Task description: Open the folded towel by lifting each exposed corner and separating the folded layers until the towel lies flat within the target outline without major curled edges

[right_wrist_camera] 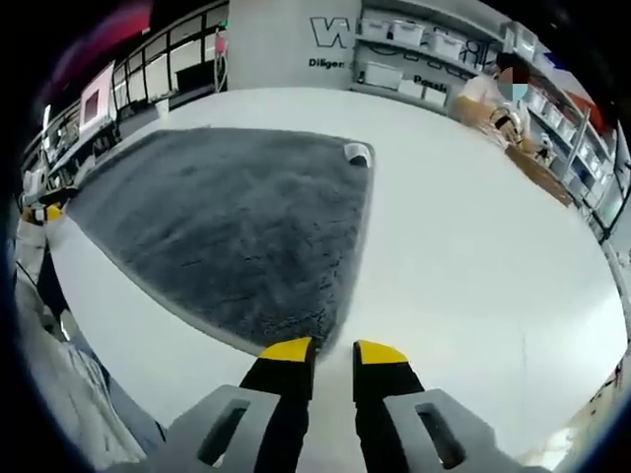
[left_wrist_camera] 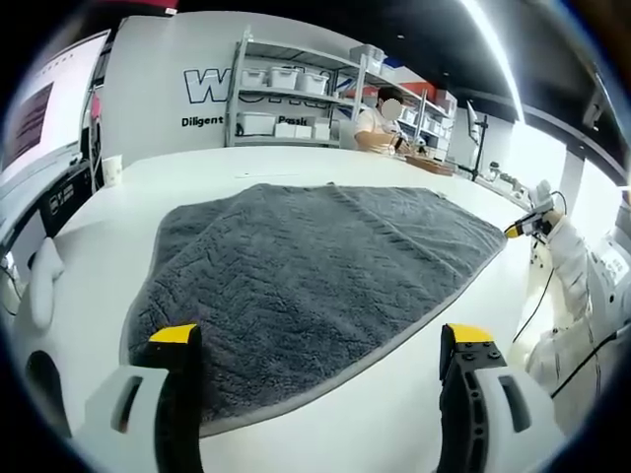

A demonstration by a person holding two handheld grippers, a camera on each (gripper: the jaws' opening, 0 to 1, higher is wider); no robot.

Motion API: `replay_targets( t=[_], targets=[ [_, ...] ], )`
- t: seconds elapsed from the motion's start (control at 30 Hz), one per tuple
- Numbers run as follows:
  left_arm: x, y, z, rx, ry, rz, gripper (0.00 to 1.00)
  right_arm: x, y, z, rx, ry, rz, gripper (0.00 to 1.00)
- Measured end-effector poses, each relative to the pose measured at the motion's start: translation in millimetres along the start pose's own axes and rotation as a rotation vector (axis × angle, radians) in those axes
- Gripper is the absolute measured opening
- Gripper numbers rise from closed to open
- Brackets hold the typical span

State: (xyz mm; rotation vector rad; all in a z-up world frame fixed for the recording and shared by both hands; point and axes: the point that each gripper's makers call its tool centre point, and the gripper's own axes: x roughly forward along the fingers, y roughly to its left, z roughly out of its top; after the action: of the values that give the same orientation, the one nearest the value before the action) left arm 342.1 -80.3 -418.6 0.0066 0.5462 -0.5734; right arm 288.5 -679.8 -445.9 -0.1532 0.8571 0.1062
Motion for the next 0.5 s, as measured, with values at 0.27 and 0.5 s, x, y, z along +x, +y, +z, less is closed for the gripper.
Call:
replay_targets(
  t=[0.27, 0.5],
  targets=[
    [-2, -1.2, 3.4, -0.001, -0.007, 0.002, 0.99, -14, -2, 17.7, 0.038, -0.092, -0.053, 0.29],
    [-2, 1.1, 11.3, -0.007, -0.023, 0.005, 0.98, -22, 37, 40.9, 0.014, -0.172, 0.040, 0.55]
  ],
)
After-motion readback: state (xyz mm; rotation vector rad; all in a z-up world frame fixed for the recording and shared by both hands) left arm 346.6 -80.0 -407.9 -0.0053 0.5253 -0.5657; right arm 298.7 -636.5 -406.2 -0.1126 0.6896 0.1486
